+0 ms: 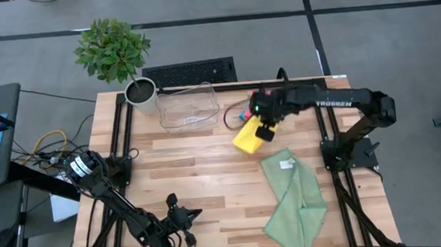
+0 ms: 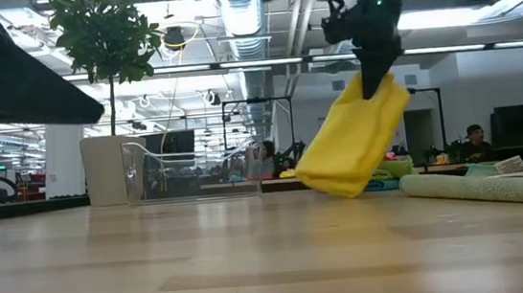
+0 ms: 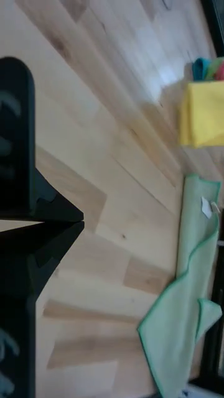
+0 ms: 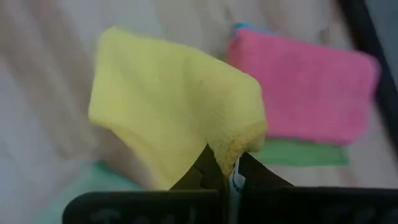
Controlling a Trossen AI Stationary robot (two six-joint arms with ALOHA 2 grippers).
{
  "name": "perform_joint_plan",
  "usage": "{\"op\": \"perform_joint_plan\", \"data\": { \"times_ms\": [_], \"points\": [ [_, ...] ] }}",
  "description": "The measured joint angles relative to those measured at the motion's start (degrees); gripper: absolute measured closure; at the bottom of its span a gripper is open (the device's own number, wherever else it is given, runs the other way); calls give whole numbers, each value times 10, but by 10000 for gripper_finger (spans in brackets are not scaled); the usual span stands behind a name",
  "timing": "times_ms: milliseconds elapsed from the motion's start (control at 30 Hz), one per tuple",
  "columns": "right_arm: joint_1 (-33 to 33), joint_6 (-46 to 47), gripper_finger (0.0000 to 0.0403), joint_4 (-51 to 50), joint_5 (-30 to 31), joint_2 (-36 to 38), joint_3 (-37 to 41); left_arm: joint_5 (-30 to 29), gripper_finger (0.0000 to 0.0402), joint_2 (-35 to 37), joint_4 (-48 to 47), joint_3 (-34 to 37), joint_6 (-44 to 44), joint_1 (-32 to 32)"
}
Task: Fold microfiber towels
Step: Stack the yellow microfiber cloth on the pink microfiber cloth
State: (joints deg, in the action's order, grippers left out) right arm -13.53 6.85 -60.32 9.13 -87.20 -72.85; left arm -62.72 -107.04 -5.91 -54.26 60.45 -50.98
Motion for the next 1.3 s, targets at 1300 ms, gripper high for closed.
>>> {"op": "perform_joint_plan", "data": {
  "times_ms": [1300],
  "points": [
    [-224,-233,384,-164,-213,-2,-244,60,401,0,-56,0,13,73]
  ]
}}
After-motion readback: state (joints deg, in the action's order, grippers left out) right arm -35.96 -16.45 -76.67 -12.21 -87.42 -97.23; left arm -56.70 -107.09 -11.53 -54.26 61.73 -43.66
